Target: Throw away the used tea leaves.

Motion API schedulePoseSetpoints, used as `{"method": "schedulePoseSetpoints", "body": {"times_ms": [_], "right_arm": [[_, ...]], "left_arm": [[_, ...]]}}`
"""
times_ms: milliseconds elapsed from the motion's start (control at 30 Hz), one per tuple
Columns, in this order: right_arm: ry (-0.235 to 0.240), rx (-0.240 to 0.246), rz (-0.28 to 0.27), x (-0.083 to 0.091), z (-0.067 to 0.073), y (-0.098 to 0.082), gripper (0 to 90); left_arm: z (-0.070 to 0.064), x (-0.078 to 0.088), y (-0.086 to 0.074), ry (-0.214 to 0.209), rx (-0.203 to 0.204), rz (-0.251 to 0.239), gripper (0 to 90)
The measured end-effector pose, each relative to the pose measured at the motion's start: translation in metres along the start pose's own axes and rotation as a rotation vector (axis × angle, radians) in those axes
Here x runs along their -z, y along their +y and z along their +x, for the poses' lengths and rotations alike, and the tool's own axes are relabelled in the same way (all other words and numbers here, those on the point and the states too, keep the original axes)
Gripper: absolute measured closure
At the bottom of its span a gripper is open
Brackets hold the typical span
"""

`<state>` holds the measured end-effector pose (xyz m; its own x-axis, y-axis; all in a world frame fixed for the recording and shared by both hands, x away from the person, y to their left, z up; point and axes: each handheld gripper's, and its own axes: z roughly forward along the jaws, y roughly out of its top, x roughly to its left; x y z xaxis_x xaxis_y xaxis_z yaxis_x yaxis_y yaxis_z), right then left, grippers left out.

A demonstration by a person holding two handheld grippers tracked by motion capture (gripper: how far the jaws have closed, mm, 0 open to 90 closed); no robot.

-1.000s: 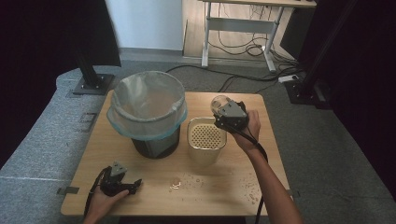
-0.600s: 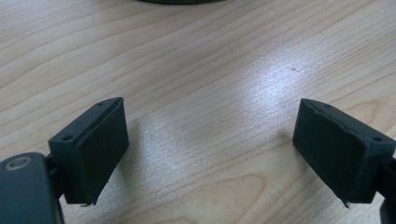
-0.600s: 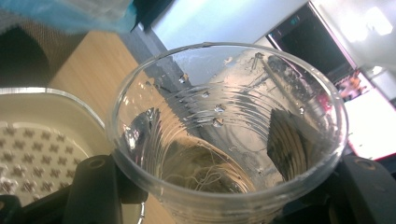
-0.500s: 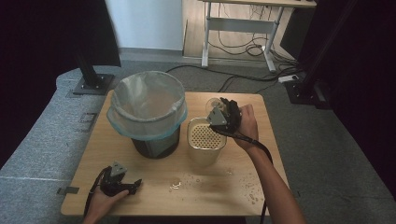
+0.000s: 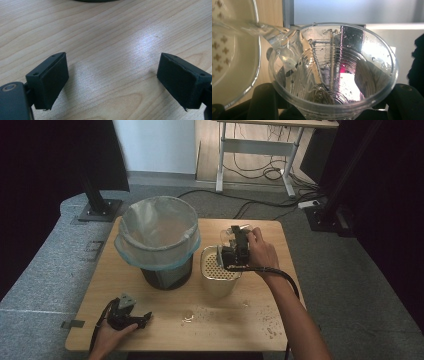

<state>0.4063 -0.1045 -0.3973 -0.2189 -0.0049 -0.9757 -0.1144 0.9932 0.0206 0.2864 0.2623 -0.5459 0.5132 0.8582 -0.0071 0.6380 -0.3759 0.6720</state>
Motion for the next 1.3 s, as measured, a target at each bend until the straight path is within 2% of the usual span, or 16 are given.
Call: {"method": "schedulePoseSetpoints", "body": {"times_ms": [67, 100, 200, 400, 433, 567, 600, 700, 733, 767, 800, 833, 967, 1100, 1200, 1300], "right_arm": [[-0.007, 0.033, 0.007, 0.000, 0.001, 0.001, 36.6], [-0.020, 0.080, 0.008, 0.000, 0.002, 0.002, 36.9], [-0.039, 0.108, 0.000, 0.001, 0.004, 0.004, 37.3], [-0.105, 0.294, 0.010, 0.000, 0.014, 0.017, 38.3], [-0.105, 0.294, 0.010, 0.000, 0.014, 0.017, 38.3], [-0.135, 0.405, 0.024, -0.001, 0.020, 0.022, 38.7], [-0.150, 0.470, 0.026, -0.002, 0.021, 0.023, 38.7], [-0.166, 0.554, 0.032, -0.001, 0.026, 0.024, 38.7], [-0.166, 0.554, 0.032, -0.001, 0.026, 0.024, 38.7], [-0.169, 0.618, 0.031, -0.001, 0.031, 0.026, 38.7], [-0.169, 0.618, 0.031, -0.001, 0.031, 0.026, 38.7], [-0.174, 0.653, 0.033, 0.000, 0.034, 0.027, 38.7], [-0.198, 0.637, 0.033, 0.000, 0.033, 0.027, 38.8], [-0.194, 0.745, 0.048, -0.001, 0.036, 0.026, 38.8], [-0.220, 0.753, 0.070, -0.002, 0.029, 0.026, 38.9], [-0.192, 0.760, 0.073, -0.002, 0.030, 0.029, 38.9]], "left_arm": [[0.000, 0.000, 0.000, 0.000, 0.000, 0.000, 9.8], [0.000, 0.000, 0.000, 0.001, 0.000, 0.000, 9.8], [0.000, 0.000, 0.000, 0.000, 0.000, 0.000, 9.6], [0.000, -0.001, 0.000, 0.001, 0.004, 0.000, 9.2], [0.000, -0.001, 0.000, 0.001, 0.004, 0.000, 9.2], [0.000, 0.000, 0.000, -0.001, 0.001, 0.001, 9.1], [0.000, 0.000, 0.000, -0.001, 0.001, 0.001, 9.2], [0.000, 0.000, 0.000, -0.002, 0.002, 0.000, 9.2], [0.000, 0.000, 0.000, -0.002, 0.002, 0.000, 9.1], [0.000, 0.000, 0.000, -0.001, 0.001, 0.001, 9.1], [0.000, 0.000, 0.000, -0.001, 0.001, 0.001, 9.2], [0.000, 0.000, 0.000, -0.001, 0.001, 0.000, 9.2], [0.000, -0.001, 0.000, -0.001, 0.003, 0.000, 9.1], [0.000, -0.001, 0.001, -0.003, 0.001, 0.002, 8.6], [0.000, -0.001, 0.001, -0.003, 0.000, 0.001, 8.5], [0.000, -0.001, 0.001, -0.002, 0.002, 0.000, 8.4]]}}
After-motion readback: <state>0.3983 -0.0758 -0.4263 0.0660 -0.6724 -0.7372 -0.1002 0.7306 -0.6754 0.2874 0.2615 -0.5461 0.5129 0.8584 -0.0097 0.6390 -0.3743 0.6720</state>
